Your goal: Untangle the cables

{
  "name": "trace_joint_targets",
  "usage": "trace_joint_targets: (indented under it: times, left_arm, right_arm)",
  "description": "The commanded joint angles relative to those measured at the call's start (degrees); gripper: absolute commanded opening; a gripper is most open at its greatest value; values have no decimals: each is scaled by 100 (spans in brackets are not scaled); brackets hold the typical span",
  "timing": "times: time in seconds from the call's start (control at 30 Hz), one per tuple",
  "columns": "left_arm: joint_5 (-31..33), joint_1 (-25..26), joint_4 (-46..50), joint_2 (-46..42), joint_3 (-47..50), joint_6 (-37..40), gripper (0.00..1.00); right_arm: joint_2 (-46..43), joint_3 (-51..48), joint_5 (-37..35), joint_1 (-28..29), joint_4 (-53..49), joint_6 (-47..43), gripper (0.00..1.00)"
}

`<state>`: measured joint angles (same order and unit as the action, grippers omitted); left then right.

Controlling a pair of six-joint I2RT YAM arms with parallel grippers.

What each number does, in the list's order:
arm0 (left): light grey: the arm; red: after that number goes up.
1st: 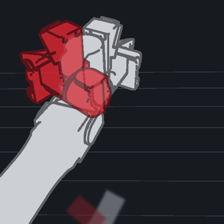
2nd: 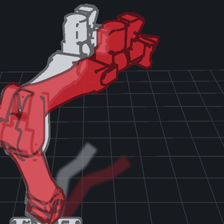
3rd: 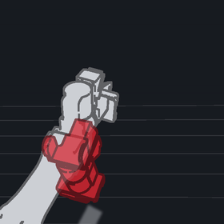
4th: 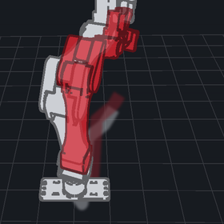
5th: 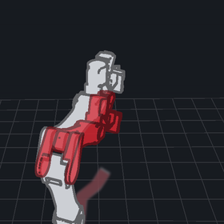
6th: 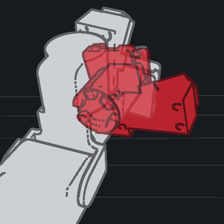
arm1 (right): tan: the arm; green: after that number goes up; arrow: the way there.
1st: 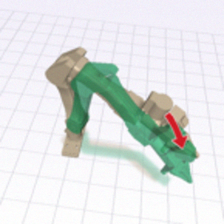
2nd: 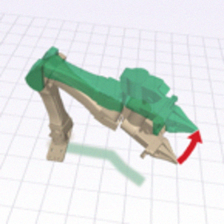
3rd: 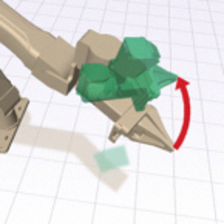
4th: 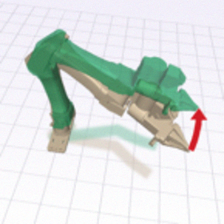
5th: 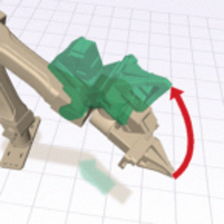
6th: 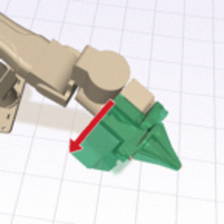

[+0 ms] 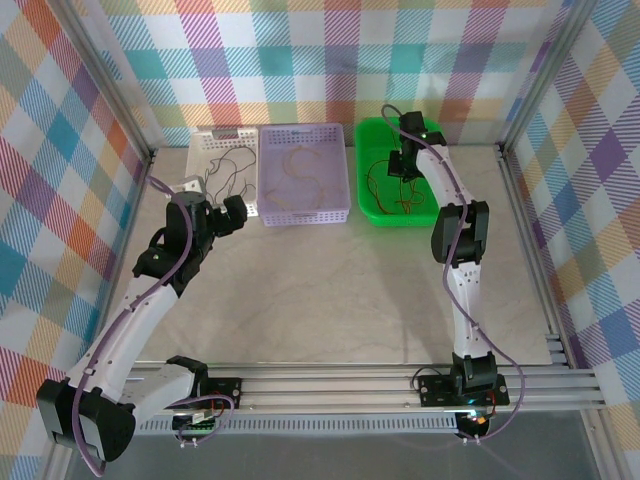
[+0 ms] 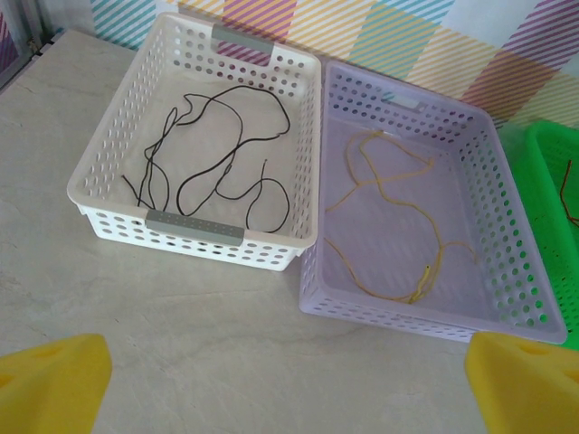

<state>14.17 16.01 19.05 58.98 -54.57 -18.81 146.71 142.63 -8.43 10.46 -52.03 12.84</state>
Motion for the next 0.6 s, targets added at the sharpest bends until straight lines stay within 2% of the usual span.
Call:
trace_joint_targets:
  times: [0.0,0.4,0.57]
  left_arm:
    - [-33,35,-209,40,39,29,100]
    - [86,103,-209,118,60,144,100]
    - [182,148,-226,162,86,192,100]
  right_arm:
    - [-26,171,217,-35,49,116,2]
    - [-644,132,349,-35,-202,306,31]
    - [-1233,-81,529,-35,-106,440,44]
